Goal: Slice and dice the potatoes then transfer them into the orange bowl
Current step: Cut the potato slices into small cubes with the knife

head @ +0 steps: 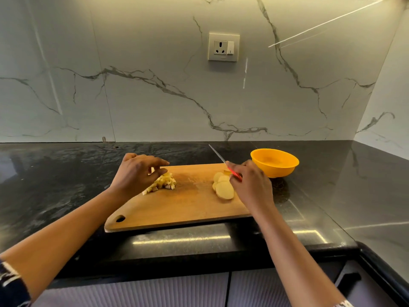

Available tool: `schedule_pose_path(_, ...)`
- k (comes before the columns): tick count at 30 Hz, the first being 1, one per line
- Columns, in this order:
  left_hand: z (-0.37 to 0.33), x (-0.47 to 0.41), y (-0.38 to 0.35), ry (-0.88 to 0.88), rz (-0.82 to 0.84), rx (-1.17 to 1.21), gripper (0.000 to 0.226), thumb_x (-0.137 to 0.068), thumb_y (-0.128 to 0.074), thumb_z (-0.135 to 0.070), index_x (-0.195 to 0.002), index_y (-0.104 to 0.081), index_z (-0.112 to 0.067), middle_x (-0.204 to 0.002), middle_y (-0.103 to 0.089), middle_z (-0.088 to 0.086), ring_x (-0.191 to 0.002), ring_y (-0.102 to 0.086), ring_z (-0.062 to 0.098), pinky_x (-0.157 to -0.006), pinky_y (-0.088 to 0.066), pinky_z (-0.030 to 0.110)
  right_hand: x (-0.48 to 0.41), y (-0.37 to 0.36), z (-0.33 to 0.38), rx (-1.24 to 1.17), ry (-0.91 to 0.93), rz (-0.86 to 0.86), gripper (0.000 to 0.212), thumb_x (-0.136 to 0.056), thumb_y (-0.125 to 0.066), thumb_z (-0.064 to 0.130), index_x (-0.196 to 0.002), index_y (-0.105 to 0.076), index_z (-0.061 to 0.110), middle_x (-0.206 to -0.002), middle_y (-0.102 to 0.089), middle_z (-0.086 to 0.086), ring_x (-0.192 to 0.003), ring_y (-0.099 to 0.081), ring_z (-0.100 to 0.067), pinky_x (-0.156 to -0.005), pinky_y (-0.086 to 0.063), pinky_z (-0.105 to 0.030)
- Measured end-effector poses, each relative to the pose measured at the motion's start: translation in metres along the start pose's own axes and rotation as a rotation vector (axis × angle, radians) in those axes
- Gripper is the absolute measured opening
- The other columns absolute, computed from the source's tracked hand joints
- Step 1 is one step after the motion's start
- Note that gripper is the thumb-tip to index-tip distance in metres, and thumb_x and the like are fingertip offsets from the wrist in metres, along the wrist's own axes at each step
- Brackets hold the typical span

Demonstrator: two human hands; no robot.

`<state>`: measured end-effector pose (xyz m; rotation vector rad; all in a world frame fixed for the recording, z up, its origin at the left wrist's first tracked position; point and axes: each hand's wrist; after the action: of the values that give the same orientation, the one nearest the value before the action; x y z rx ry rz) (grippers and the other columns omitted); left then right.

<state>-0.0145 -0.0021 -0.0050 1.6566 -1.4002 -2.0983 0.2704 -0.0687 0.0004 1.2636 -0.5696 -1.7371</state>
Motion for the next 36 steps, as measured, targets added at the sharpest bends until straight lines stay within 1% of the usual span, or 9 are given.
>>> schedule_pose_path(2, -0.004, -0.011, -0.003, 0.007, 0.041, -0.035, 0.023, -0.086, -0.065, -0.033, -0.107, -0.070, -0.024, -0.086, -0.070, -0.004, -0.081, -0.065, 0.018, -0.081, -0.036, 0.037, -0.010, 0.002, -0.008, 0.003, -0.022, -0.003, 0.042, -0.095, -0.054, 0.025, -0.136, -0.051, 0.035, -0.109, -0.052, 0.002, -0.099, -0.053, -0.015, -0.070, -0.031, -0.023)
schedule_pose_path(5, -0.018, -0.039, -0.014, 0.017, 0.256, -0.074, 0.033, -0.089, -0.058, -0.041, -0.118, -0.064, -0.027, -0.131, -0.055, 0.001, -0.121, -0.049, 0.024, -0.095, -0.037, 0.046, -0.016, 0.001, -0.021, -0.017, -0.071, -0.020, 0.042, -0.095, -0.054, 0.025, -0.137, -0.050, 0.033, -0.111, -0.052, 0.000, -0.101, -0.053, -0.017, -0.072, -0.032, -0.023)
schedule_pose_path(7, -0.034, -0.063, -0.027, 0.054, 0.425, 0.000, 0.042, -0.089, -0.054, -0.046, -0.127, -0.056, -0.030, -0.143, -0.043, -0.003, -0.132, -0.038, 0.021, -0.104, -0.034, 0.046, -0.017, -0.002, -0.030, -0.047, -0.117, -0.029, 0.042, -0.095, -0.055, 0.026, -0.137, -0.051, 0.033, -0.111, -0.052, -0.002, -0.101, -0.053, -0.018, -0.075, -0.037, -0.025)
schedule_pose_path(11, -0.074, -0.108, -0.059, 0.232, 0.732, 0.396, 0.047, -0.091, -0.055, -0.039, -0.135, -0.046, -0.025, -0.135, -0.053, 0.001, -0.124, -0.049, 0.019, -0.101, -0.039, 0.033, -0.019, -0.003, -0.041, -0.099, -0.173, -0.069, 0.041, -0.096, -0.055, 0.026, -0.137, -0.052, 0.030, -0.110, -0.053, -0.002, -0.100, -0.054, -0.019, -0.077, -0.036, -0.026)
schedule_pose_path(16, -0.098, -0.139, -0.089, 0.181, 0.952, 0.506, 0.039, -0.090, -0.060, -0.028, -0.128, -0.054, -0.020, -0.121, -0.056, -0.001, -0.113, -0.052, 0.015, -0.094, -0.043, 0.027, -0.018, -0.004, -0.045, -0.078, -0.167, -0.107, 0.043, -0.096, -0.054, 0.026, -0.138, -0.049, 0.030, -0.110, -0.053, 0.000, -0.095, -0.052, -0.015, -0.072, -0.032, -0.023)
schedule_pose_path(21, -0.102, -0.152, -0.100, -0.095, 0.841, 0.240, 0.028, -0.091, -0.059, -0.029, -0.117, -0.064, -0.021, -0.111, -0.065, -0.002, -0.089, -0.055, 0.004, -0.076, -0.043, 0.017, -0.020, -0.004, -0.046, -0.086, -0.160, -0.135, 0.043, -0.096, -0.053, 0.026, -0.139, -0.049, 0.031, -0.107, -0.051, 0.002, -0.084, -0.043, -0.008, -0.069, -0.033, -0.022)
schedule_pose_path(26, -0.099, -0.155, -0.101, -0.319, 0.564, -0.027, 0.030, -0.095, -0.052, -0.029, -0.121, -0.060, -0.017, -0.108, -0.068, 0.001, -0.094, -0.063, 0.015, -0.084, -0.049, 0.026, -0.020, -0.005, -0.046, -0.093, -0.145, -0.136, 0.042, -0.097, -0.052, 0.027, -0.139, -0.049, 0.032, -0.103, -0.049, 0.003, -0.082, -0.041, -0.007, -0.068, -0.033, -0.021)
schedule_pose_path(31, -0.083, -0.146, -0.088, -0.075, 0.408, 0.168, 0.025, -0.091, -0.059, -0.023, -0.108, -0.067, -0.007, -0.094, -0.071, 0.009, -0.076, -0.064, 0.014, -0.073, -0.052, 0.022, -0.019, -0.004, -0.042, -0.077, -0.132, -0.108, 0.043, -0.097, -0.052, 0.026, -0.140, -0.047, 0.031, -0.107, -0.051, 0.002, -0.084, -0.043, -0.007, -0.069, -0.033, -0.020)
schedule_pose_path(36, -0.074, -0.109, -0.035, 0.384, 0.350, 0.487, 0.014, -0.092, -0.058, -0.016, -0.097, -0.067, -0.007, -0.079, -0.069, 0.006, -0.063, -0.065, 0.011, -0.060, -0.054, 0.020, -0.015, -0.001, -0.035, -0.080, -0.117, -0.079, 0.043, -0.097, -0.052, 0.025, -0.139, -0.048, 0.029, -0.107, -0.053, -0.001, -0.089, -0.049, -0.011, -0.071, -0.033, -0.021)
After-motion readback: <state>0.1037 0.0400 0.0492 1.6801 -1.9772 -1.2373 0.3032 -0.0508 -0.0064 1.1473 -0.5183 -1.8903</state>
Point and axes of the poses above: each hand's wrist, its own x-axis away from the middle knuckle, its own y-axis out of the back of the hand, z = x × y
